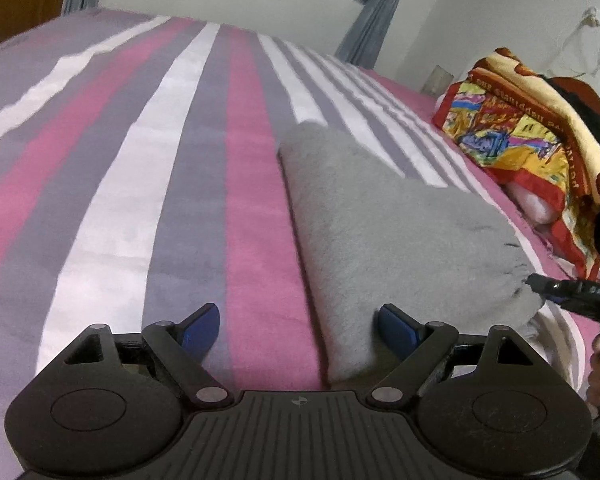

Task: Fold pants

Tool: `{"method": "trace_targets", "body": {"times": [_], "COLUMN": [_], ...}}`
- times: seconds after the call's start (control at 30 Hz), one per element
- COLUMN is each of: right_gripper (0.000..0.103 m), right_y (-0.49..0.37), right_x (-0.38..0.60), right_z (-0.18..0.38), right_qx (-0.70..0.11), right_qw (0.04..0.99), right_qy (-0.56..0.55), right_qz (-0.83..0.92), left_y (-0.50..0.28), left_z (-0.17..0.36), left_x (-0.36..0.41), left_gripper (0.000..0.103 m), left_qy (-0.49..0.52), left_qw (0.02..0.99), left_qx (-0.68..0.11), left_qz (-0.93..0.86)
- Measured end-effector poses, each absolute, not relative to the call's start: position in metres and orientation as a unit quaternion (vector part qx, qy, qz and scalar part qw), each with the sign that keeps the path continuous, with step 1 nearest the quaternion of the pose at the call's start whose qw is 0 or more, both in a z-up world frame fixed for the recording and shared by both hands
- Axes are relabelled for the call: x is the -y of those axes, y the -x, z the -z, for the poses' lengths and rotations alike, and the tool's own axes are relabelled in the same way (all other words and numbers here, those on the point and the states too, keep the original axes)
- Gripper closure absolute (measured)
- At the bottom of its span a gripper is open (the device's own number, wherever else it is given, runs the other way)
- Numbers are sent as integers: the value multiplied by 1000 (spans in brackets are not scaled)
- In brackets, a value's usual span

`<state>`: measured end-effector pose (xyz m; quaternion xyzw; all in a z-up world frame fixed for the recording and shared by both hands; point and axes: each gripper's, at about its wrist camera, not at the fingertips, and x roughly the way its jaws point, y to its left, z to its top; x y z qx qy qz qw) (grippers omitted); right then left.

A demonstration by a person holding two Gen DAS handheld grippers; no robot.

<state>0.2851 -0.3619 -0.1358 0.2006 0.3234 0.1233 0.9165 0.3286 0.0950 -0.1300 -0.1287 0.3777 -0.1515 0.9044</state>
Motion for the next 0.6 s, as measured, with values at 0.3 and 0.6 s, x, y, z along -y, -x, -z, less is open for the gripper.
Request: {"method": "trace_targets", "body": {"times": [0.3,0.6], "right_gripper": [79,50], "right_y": [-275,-293], "right_x": [356,359], "right_z": [134,135], "right_qx": [-329,-351], "right_qw": [923,915], "right_qy": [-157,-168], "right_qz": [-126,-109], "left_y": [-336,-355], "left_z": [137,136], "left_x": [-94,-84], "left_gripper": [14,14], "left_qy": [140,114], "left_qw": [903,900], "left_qx": [-377,-392], "left_qz": [148,155]}}
